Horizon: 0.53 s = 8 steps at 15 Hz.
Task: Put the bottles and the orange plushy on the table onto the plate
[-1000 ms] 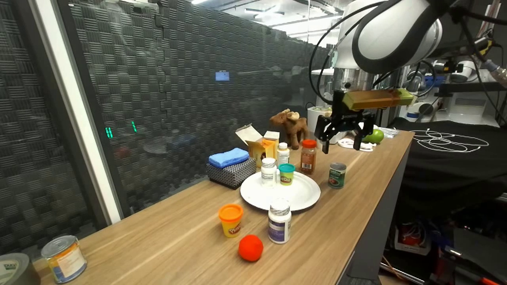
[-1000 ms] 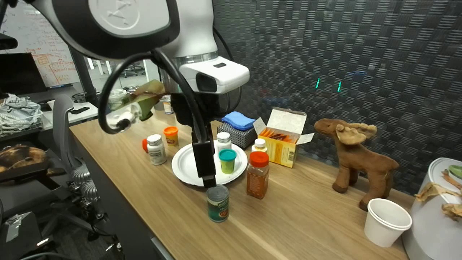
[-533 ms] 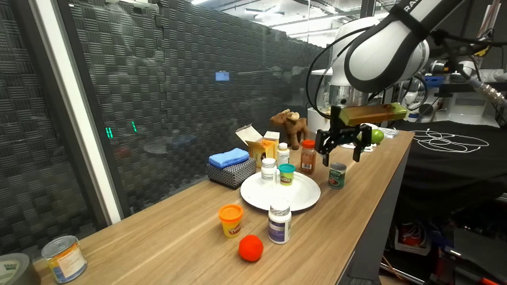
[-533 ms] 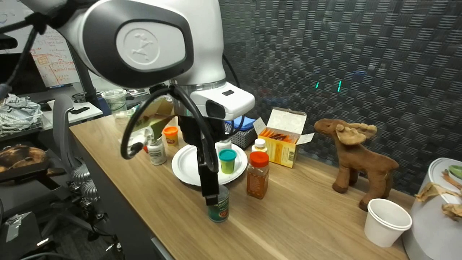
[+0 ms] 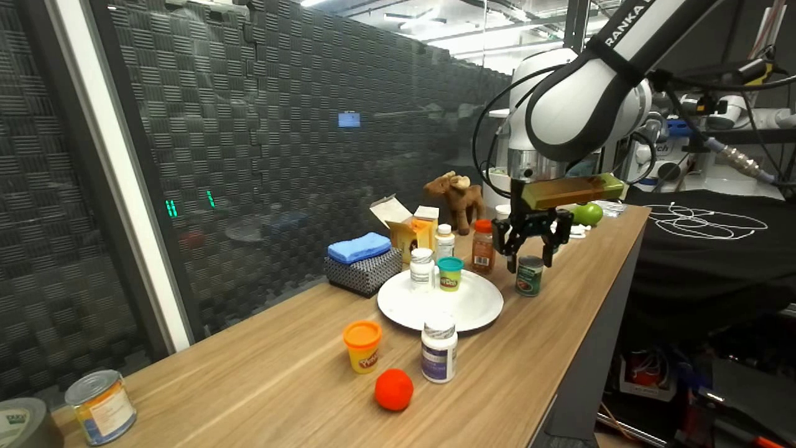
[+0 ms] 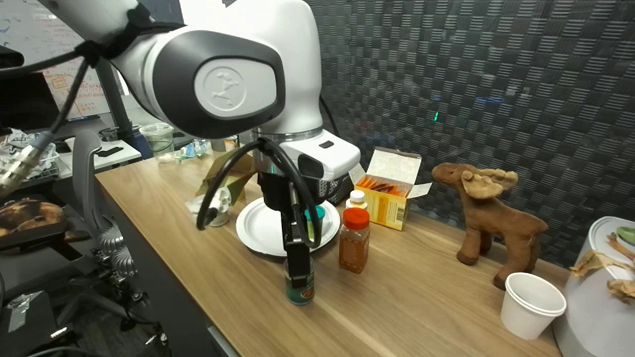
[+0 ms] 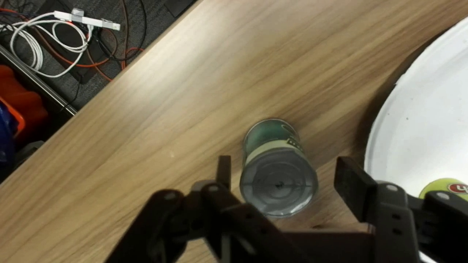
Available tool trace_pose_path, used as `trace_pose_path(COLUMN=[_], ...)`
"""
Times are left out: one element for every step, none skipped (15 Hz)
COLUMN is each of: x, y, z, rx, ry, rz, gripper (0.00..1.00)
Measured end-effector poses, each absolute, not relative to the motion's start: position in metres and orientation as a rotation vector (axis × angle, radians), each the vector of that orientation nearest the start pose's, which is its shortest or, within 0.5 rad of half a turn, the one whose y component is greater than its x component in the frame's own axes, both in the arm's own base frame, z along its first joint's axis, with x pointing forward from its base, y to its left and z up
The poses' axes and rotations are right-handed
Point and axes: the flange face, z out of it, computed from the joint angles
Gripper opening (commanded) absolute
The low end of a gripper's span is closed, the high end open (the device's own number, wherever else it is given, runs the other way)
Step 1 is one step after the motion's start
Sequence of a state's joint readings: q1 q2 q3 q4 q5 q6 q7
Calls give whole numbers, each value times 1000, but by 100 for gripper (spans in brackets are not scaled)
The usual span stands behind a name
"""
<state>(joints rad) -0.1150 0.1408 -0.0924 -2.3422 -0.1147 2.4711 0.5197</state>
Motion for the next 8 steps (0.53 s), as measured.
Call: trace_pose_path(x=[504, 504, 505, 505, 504, 504, 503, 502], y=[-106, -106, -106, -106, -107, -109, -111, -114], z=[272, 271, 269, 270, 270, 270, 270, 271], rx=[-3066, -3067, -3068, -3071, -3081, -3094, -3111, -3132], ry=[1008, 1007, 1007, 1006, 999, 993, 987, 979], rz=[0, 3, 6, 4, 3, 0, -4, -11], gripper=[35, 28, 23, 24, 23, 23, 23, 23])
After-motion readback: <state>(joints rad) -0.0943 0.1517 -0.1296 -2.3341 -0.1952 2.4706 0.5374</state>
